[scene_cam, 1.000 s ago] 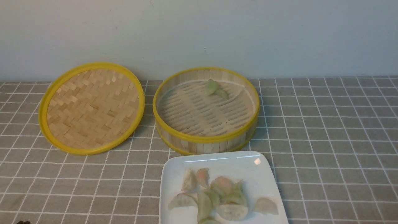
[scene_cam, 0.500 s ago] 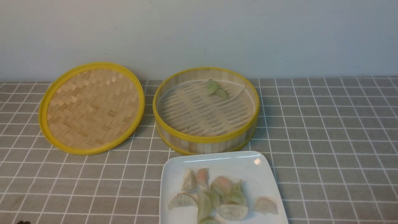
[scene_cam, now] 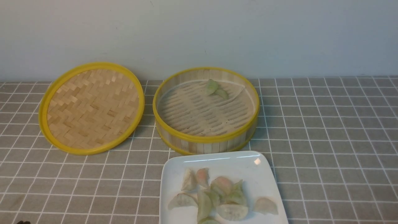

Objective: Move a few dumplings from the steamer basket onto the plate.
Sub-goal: Use the right arm to grab a dumpling from inside the steamer

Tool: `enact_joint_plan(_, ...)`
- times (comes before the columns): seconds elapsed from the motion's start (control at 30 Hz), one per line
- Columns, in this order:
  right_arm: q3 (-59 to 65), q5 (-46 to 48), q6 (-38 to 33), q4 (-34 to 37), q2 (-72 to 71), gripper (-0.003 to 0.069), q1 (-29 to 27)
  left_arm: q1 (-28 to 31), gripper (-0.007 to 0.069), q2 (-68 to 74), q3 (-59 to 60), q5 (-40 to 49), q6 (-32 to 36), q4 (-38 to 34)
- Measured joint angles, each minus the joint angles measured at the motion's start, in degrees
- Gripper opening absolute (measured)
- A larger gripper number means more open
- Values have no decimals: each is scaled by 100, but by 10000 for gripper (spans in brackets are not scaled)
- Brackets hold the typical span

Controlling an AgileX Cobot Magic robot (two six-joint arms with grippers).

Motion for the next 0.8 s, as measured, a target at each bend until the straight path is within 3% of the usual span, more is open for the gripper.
enact_joint_plan(0.33, 6, -63, 52, 125, 0, -13, 0, 0, -5, 0, 0, 0, 0, 0)
enact_joint_plan(0.53, 50, -937, 652, 1623, 0, -13, 0, 0, -5, 0, 0, 0, 0, 0)
enact_joint_plan(0.67, 50, -1850, 1101, 3127, 0, -13, 0, 0, -5, 0, 0, 0, 0, 0)
enact_joint_plan(0.8, 50, -2168, 1157, 3732, 0, -13, 0, 0, -5, 0, 0, 0, 0, 0)
